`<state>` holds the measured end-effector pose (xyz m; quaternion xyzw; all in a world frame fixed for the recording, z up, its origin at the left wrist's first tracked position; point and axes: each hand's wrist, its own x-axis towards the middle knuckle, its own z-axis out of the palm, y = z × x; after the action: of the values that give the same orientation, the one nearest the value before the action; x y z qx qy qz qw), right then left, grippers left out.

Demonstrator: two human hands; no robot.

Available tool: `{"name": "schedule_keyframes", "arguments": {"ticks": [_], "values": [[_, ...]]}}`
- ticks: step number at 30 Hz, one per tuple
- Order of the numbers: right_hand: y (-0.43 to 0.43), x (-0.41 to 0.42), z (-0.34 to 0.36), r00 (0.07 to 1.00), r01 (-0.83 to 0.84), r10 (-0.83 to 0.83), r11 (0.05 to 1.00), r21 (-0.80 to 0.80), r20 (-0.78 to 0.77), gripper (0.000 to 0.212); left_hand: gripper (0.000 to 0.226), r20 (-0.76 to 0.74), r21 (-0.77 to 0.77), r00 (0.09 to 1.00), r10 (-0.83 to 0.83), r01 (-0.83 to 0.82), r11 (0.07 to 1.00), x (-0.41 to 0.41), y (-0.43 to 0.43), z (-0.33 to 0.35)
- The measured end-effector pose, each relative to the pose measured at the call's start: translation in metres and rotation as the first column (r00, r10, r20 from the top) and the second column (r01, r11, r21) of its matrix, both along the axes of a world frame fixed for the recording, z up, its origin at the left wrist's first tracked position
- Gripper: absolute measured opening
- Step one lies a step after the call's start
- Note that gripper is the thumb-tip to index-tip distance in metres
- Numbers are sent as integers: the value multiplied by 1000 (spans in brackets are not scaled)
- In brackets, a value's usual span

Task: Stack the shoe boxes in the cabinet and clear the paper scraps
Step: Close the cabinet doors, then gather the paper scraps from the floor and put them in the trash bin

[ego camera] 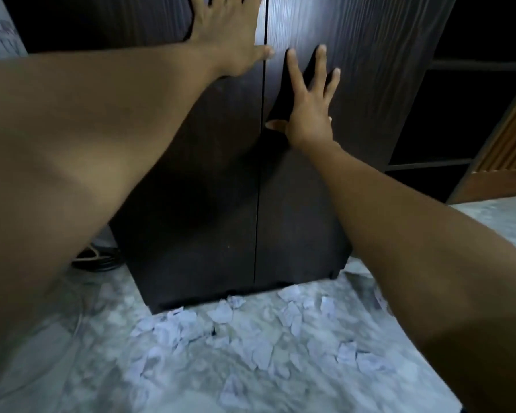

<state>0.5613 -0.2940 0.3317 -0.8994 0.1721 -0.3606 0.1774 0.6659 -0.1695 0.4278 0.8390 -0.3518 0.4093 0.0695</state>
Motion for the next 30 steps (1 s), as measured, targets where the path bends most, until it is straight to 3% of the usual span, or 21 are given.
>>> {"name": "schedule_keyframes", "arguments": {"ticks": [9,16,20,23,26,30], "values": [[0,-3,0,999,-41,40,998,44,23,119,98,89,14,996,6,-8,1000,-9,5,0],[-1,-5,-1,999,-40,40,999,26,9,116,105,7,109,1000,-4,3,994,-19,19,-24],[5,-16,-54,993,-68,68,998,-1,-93,101,93,-176,194,983,-52,87,977,-33,62,-116],[18,-39,-157,937,-142,171,983,116,-303,96,93,-486,244,874,5,130,961,-50,109,-221],[43,-83,-277,835,-161,273,951,263,-477,101,94,-757,231,641,128,80,970,-71,157,-338],[79,-147,-397,624,-42,308,931,363,-718,110,96,-877,211,413,245,-125,969,-112,220,-470]]}}
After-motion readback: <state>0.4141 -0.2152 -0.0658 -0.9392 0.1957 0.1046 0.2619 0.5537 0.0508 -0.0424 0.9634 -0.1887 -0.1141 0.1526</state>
